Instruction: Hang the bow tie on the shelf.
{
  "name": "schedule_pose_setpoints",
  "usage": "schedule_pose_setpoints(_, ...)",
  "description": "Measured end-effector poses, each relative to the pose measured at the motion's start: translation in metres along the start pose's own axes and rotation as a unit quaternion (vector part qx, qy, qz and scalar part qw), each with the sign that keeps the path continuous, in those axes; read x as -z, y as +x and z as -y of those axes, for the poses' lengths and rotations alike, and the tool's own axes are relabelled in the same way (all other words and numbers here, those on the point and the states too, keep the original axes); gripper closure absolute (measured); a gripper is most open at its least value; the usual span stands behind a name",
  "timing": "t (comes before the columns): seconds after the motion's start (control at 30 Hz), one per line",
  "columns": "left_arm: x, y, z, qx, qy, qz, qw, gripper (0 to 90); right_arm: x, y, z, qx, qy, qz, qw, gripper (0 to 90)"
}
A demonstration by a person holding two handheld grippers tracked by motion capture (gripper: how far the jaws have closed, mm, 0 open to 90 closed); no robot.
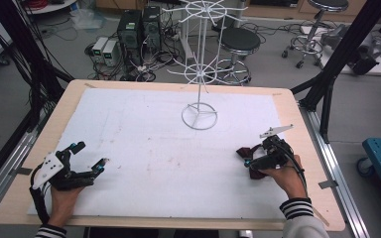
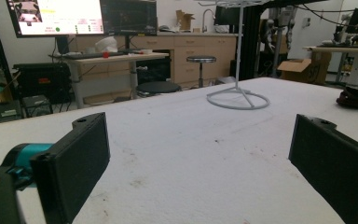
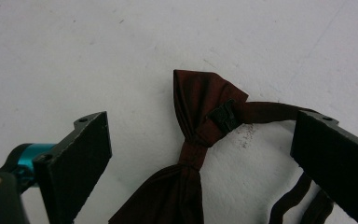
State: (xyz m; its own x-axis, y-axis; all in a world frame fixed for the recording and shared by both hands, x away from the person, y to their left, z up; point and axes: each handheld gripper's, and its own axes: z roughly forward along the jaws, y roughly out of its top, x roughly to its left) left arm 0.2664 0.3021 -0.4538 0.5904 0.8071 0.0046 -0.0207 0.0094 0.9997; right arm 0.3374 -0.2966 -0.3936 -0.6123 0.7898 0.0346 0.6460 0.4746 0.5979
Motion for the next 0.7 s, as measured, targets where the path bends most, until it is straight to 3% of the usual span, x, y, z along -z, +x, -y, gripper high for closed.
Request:
schedule_pose_setpoints(0.27, 0.000, 0.000, 0.000, -0.001, 0.000, 0.000, 1.0000, 5.6, -0.006, -0.002, -0.001, -0.009, 0.040, 0.012, 0.9991, 7.4)
schedule_pose_setpoints(0.33, 0.000, 0.000, 0.000, 0.000, 0.000, 0.000, 1.0000, 5.6, -0.008, -0.002, -0.002, -0.010, 0.052, 0.001, 0.9986, 16.2)
schedule_pose_setpoints(0.43, 0.000, 0.000, 0.000, 0.000, 0.000, 0.000, 1.0000, 5.5, -0.010, -0.002, -0.002, -0.011, 0.060, 0.002, 0.9982, 17.8)
schedule_pose_setpoints(0.7, 0.000, 0.000, 0.000, 0.000, 0.000, 0.000, 1.0000, 5.6, -0.014, -0.002, -0.003, -0.026, 0.087, -0.002, 0.9959, 34.8)
